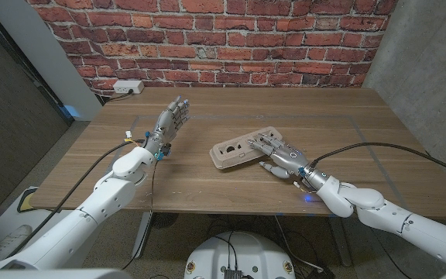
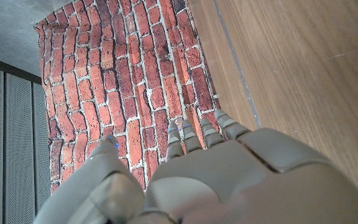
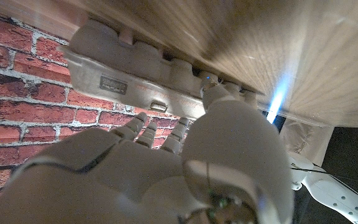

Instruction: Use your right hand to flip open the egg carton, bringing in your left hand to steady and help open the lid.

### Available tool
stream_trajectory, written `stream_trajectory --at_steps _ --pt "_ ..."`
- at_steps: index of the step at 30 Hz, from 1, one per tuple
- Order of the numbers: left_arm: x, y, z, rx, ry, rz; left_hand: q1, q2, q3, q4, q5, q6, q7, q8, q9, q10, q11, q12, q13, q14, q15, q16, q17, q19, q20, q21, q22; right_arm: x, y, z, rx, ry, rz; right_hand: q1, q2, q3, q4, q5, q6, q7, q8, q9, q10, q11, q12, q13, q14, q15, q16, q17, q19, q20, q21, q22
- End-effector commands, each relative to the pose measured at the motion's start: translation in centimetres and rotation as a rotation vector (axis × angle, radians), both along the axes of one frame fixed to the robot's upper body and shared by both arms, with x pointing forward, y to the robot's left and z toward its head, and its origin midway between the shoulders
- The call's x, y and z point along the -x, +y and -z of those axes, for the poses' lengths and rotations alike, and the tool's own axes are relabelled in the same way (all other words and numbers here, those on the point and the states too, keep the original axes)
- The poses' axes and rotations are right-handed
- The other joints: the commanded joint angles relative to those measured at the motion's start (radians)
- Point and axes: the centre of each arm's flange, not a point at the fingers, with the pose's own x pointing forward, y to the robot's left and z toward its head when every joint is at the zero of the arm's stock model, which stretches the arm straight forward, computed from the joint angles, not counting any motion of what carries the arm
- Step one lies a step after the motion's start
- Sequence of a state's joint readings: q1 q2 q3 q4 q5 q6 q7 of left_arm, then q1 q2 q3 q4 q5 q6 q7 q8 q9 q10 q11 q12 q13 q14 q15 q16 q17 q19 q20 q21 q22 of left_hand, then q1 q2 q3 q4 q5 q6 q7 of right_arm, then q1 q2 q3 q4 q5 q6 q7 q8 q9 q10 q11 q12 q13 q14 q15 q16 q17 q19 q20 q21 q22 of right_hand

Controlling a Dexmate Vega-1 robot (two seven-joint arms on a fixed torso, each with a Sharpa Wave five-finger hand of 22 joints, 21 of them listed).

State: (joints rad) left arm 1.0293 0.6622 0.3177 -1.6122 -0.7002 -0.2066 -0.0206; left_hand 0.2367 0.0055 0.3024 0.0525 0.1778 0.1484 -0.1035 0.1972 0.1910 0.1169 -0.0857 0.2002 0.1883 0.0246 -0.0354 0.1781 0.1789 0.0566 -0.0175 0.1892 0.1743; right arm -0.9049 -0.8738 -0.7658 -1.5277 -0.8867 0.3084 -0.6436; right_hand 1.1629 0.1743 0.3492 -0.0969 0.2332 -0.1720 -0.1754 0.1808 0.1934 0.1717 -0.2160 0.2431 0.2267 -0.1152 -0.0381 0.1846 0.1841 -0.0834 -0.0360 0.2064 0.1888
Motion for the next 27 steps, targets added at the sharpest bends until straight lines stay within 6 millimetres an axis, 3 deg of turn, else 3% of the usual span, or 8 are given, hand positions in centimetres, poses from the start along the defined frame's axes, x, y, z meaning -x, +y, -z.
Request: stream_trajectory --at_steps 1,6,15,18,27 --pt "-0.04 0.20 -0.09 -0.002 -0.003 0.003 -0.001 -0.002 -0.006 -0.002 0.006 0.007 0.000 0.003 0.001 0.006 -0.006 0.006 0.003 -0.007 -0.029 0.007 0.002 -0.002 0.002 0.007 0.003 -0.47 0.40 0.10 -0.022 -0.022 0.002 0.014 0.008 0.006 -0.006 0.004 -0.045 0.006 0.004 0.005 -0.005 -0.001 0.003 0.012 -0.005 -0.144 0.007 0.007 -0.009 -0.085 0.002 0.002" --pt "-0.07 0.01 -0.09 -0.004 0.000 0.009 -0.002 -0.002 -0.006 -0.002 0.006 0.007 0.000 0.003 0.001 0.005 -0.004 0.005 0.003 -0.007 -0.029 0.007 0.002 -0.002 0.002 0.007 0.003 -0.57 0.82 -0.06 -0.039 -0.033 -0.010 0.005 0.012 0.003 0.004 -0.003 -0.072 0.020 0.003 0.006 0.003 0.002 0.019 0.030 -0.012 -0.130 0.009 0.013 -0.028 -0.069 -0.002 0.004" --pt "-0.05 -0.16 -0.04 -0.004 -0.002 0.011 -0.002 -0.001 -0.006 -0.001 0.006 0.016 0.003 0.007 0.001 0.008 -0.006 0.006 0.003 -0.007 -0.029 0.007 0.002 -0.002 0.001 0.007 0.003 -0.69 0.90 -0.67 -0.037 -0.051 -0.019 -0.019 0.011 -0.005 0.025 -0.017 -0.115 0.028 0.005 0.009 -0.114 0.010 0.026 0.085 -0.057 -0.105 0.009 0.028 -0.059 -0.051 -0.003 0.008" --pt "-0.05 -0.30 0.00 -0.002 -0.003 0.014 -0.002 0.000 -0.007 -0.001 0.006 0.017 0.002 0.007 0.001 0.010 -0.005 0.007 0.003 -0.006 -0.029 0.007 0.002 -0.002 0.001 0.007 0.003 -0.73 0.88 -0.72 -0.034 -0.055 -0.021 -0.029 0.013 -0.008 0.034 -0.020 -0.128 0.031 0.006 0.010 -0.164 0.025 0.028 0.109 -0.075 -0.093 0.009 0.033 -0.073 -0.044 -0.004 0.009" --pt "-0.02 -0.47 0.09 -0.004 -0.004 0.016 -0.003 0.001 -0.007 -0.001 0.007 0.020 0.000 0.007 0.001 0.010 -0.007 0.007 0.002 -0.006 -0.029 0.007 0.002 -0.001 0.002 0.007 0.003 -1.10 1.16 -0.12 -0.017 -0.046 -0.025 -0.030 0.017 -0.004 0.037 -0.022 -0.138 0.032 0.008 0.011 -0.186 0.017 0.042 0.134 -0.093 -0.081 0.010 0.038 -0.091 -0.036 -0.006 0.010"
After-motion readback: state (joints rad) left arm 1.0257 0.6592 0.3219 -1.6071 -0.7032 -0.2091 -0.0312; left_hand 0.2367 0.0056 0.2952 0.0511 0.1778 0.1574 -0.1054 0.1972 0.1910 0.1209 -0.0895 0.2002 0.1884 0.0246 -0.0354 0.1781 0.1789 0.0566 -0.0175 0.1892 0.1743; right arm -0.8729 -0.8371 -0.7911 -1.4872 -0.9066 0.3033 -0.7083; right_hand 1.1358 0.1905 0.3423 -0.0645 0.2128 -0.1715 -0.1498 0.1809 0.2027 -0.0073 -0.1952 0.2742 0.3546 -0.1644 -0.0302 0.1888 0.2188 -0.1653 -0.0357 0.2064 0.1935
